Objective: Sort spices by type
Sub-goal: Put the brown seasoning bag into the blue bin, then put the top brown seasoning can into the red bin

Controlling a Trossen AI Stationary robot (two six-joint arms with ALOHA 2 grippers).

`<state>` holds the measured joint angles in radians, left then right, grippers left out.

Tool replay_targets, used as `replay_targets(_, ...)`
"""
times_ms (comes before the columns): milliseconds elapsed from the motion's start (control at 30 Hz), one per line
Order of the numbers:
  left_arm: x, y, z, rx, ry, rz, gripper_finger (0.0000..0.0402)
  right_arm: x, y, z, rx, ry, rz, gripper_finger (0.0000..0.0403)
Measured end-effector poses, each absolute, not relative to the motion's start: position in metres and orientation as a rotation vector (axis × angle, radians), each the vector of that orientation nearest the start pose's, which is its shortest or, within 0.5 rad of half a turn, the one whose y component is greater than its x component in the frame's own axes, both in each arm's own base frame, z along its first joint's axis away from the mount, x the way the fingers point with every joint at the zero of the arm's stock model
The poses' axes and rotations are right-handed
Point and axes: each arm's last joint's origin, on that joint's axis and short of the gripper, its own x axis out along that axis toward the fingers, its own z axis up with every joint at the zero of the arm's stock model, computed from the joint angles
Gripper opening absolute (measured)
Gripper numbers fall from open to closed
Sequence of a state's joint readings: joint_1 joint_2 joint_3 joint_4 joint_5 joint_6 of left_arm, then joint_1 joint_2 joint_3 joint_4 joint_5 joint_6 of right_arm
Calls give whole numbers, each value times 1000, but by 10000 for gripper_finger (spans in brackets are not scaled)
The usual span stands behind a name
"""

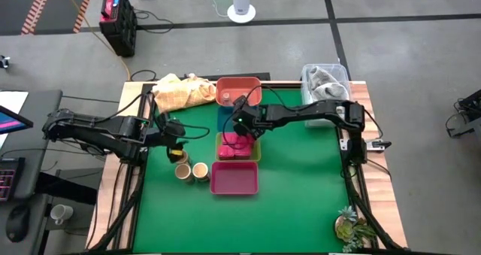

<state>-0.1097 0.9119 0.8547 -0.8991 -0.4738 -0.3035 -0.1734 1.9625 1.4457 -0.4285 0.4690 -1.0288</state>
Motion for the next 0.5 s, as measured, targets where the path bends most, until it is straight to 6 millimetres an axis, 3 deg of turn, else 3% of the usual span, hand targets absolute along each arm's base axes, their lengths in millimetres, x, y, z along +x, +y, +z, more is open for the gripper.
replay_targets(267,161,-8,281,-67,884,370,212,406,-90,238,-899,1162,-172,228)
replay_targets(500,161,-15,279,-178,953,134,212,377,-87,286,-709,1065,-317,222)
